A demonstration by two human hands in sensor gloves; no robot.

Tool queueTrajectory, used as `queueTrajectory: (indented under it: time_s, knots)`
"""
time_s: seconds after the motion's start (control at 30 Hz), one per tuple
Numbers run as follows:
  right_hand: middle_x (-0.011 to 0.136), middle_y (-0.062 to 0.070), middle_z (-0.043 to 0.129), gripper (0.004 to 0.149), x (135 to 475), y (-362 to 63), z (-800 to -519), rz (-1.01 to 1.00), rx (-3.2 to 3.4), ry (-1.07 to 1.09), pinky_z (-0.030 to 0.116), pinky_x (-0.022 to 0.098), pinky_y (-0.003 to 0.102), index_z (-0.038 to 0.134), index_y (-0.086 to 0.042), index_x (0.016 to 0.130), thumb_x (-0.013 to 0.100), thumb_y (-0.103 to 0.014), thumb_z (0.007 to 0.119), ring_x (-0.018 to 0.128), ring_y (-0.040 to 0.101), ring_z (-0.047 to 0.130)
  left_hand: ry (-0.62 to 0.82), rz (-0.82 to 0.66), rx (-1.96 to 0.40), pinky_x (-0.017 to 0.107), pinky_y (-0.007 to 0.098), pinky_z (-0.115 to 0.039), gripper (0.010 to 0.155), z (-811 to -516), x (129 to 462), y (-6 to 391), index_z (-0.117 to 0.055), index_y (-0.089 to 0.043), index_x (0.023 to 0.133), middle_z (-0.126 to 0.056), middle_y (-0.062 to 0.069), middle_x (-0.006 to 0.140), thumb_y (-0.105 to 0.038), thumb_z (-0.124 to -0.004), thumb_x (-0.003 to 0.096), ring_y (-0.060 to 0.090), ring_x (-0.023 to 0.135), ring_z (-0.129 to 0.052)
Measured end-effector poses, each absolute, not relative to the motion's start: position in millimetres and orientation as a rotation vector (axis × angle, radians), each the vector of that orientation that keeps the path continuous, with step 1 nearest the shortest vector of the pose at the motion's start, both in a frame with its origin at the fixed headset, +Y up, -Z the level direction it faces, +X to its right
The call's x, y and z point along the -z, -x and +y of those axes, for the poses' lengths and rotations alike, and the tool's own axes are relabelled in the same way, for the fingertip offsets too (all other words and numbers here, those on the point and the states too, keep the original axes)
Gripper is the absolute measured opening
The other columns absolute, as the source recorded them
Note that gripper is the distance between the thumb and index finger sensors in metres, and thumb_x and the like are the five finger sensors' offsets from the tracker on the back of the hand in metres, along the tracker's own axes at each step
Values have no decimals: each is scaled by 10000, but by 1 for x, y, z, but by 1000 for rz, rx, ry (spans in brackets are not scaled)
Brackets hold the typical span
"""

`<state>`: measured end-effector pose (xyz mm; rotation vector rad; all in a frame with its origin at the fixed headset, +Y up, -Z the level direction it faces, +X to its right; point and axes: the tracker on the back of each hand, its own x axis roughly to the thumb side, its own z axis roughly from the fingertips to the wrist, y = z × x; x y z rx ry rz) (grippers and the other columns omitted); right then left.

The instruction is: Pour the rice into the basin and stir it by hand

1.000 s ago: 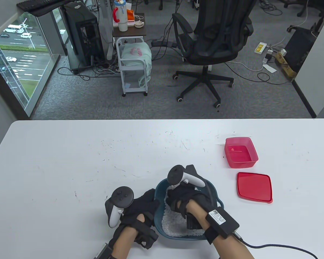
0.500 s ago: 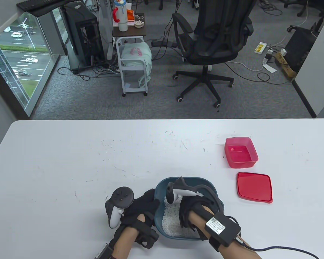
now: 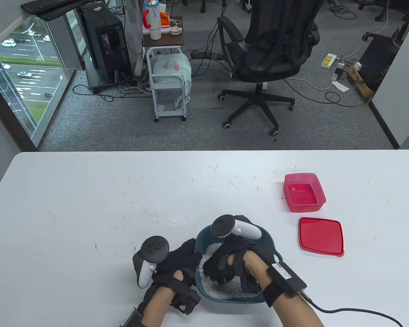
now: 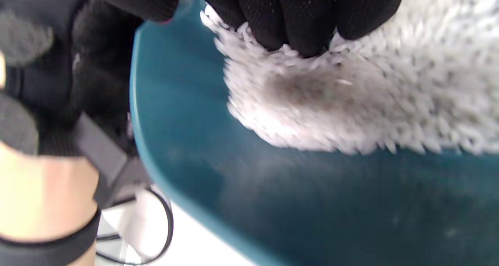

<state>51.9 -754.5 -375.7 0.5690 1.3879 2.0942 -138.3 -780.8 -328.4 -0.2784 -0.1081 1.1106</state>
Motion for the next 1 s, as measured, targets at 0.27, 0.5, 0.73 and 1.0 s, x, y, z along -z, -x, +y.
queueTrajectory:
  time_s: [0.27, 0.5, 0.73, 1.0]
  knots:
    - [953, 229, 684, 647, 392, -61, -745, 1161, -2445, -340, 621, 547, 649, 626, -49, 952, 407, -385, 712, 838, 467, 706, 280, -112, -1106, -3, 263, -974, 636, -780, 329, 138, -669, 7, 1026, -826, 310, 918, -289, -827, 487, 167, 84, -1097]
    - [866, 280, 821, 635, 387, -72, -740, 1226, -2920, -134, 728, 476, 624, 724, 0, 905, 396, -380, 728, 726, 493, 856, 275, -109, -1102, -5, 257, -975, 635, -780, 329, 138, -671, 10, 1023, -830, 309, 914, -291, -826, 486, 160, 81, -1097]
    - [667, 334, 994, 637, 364, -68, -748, 1400, -3023, -224, 828, 315, 601, 862, 90, 777, 358, -379, 761, 487, 510, 1013, 269, -98, -1102, -9, 253, -975, 632, -780, 328, 138, -673, 10, 1020, -833, 311, 909, -290, -826, 485, 157, 76, -1096]
    - [476, 334, 1096, 631, 351, -57, -761, 1581, -2568, -514, 859, 198, 591, 953, 130, 644, 328, -389, 786, 301, 498, 1081, 267, -93, -1103, -11, 253, -975, 633, -780, 328, 137, -673, 13, 1020, -832, 313, 909, -289, -825, 485, 159, 75, -1095]
